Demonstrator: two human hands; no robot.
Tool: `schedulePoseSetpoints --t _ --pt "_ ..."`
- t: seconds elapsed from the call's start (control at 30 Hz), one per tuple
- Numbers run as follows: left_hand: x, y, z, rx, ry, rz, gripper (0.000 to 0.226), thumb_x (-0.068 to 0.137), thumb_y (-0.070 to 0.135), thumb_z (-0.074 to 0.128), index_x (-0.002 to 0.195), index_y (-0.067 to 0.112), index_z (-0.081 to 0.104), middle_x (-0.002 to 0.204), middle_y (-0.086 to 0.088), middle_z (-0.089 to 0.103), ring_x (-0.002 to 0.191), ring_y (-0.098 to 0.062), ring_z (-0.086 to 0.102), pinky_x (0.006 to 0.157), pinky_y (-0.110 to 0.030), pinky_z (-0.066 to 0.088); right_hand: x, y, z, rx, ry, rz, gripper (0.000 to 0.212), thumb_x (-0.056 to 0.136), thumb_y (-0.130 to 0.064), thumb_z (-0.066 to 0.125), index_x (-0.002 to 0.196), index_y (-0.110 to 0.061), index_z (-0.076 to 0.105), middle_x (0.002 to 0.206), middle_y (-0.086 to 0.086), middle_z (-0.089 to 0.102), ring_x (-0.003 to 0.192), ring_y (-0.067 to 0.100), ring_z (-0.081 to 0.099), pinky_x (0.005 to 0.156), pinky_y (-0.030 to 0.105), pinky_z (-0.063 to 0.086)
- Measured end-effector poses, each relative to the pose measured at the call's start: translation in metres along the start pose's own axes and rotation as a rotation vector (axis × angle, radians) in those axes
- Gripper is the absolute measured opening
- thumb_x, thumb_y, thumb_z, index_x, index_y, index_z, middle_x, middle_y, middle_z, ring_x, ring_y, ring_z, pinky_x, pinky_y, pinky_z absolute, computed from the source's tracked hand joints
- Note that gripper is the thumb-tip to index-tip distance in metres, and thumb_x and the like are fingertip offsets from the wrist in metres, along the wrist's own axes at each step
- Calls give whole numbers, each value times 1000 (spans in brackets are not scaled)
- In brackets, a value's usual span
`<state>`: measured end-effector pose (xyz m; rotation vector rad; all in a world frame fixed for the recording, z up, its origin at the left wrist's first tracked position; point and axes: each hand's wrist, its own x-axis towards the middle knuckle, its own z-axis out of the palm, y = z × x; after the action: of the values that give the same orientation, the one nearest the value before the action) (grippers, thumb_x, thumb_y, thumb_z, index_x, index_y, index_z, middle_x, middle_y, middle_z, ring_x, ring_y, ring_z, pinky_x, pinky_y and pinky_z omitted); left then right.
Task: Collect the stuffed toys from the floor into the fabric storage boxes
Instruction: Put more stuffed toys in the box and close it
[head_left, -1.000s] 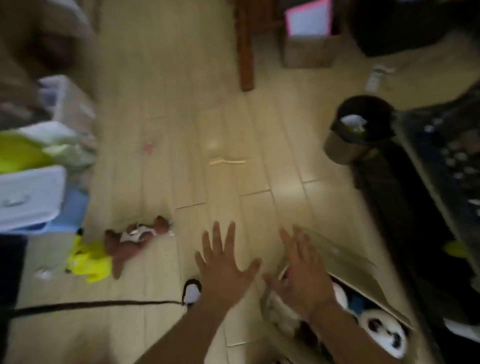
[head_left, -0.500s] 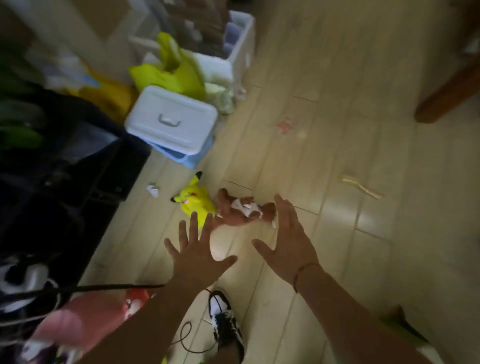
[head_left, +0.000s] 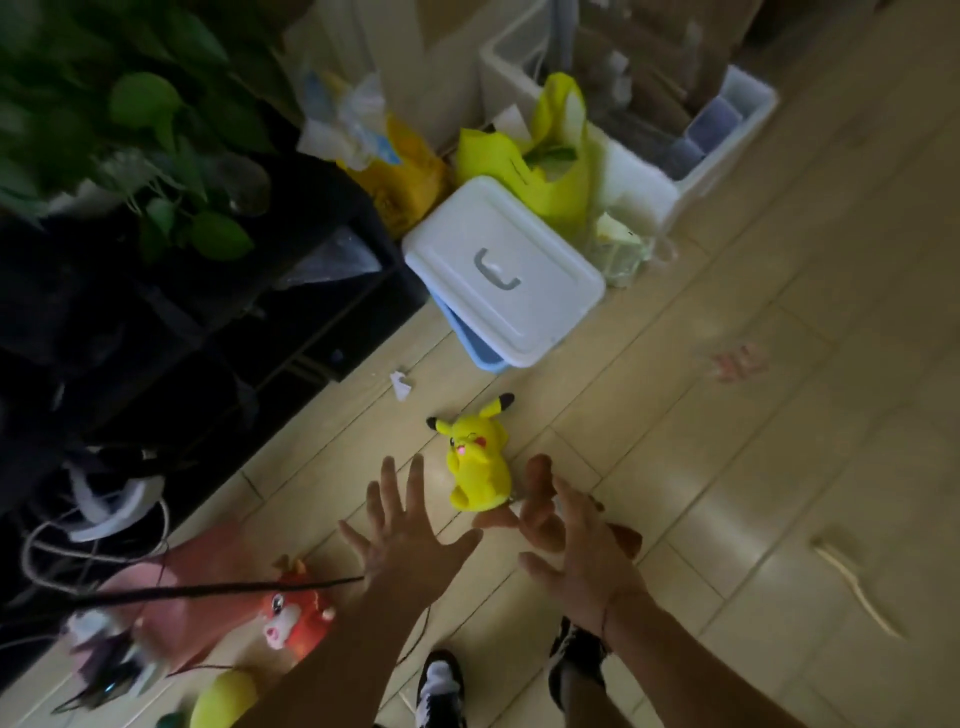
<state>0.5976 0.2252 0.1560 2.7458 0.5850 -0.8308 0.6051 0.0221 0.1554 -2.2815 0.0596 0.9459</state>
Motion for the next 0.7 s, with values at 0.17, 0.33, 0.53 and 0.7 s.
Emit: schedulePoseSetpoints --t 0.17,0.33,0.53,0.7 --pt "35 6 -1 -46 -156 -146 110 69 85 46 150 40 -13 159 5 -24 149 -28 -4 110 -72 1 46 -4 -8 -77 -120 11 89 80 -55 59 146 -42 1 145 -11 40 128 13 45 101 42 45" --pt "78 -11 10 34 -274 -143 105 73 83 44 151 38 -10 160 2 -21 149 -29 -1 109 -73 5 123 -23 18 -299 -332 58 75 86 -51 54 148 -32 17 137 0 51 125 21 50 99 38 45" --pt "158 -46 57 67 -539 -37 99 78 78 46 153 36 -2 163 1 -8 149 -31 -3 113 -68 2 217 -17 86 -559 -470 63 68 89 -51 48 146 -29 17 135 9 51 119 32 52 91 42 48" --pt "217 -80 113 24 -529 87 82 86 63 51 152 29 18 159 -3 23 143 -27 27 114 -52 24 275 14 143 -619 -620 180 71 93 -45 48 151 -31 9 144 14 43 126 35 47 95 41 44"
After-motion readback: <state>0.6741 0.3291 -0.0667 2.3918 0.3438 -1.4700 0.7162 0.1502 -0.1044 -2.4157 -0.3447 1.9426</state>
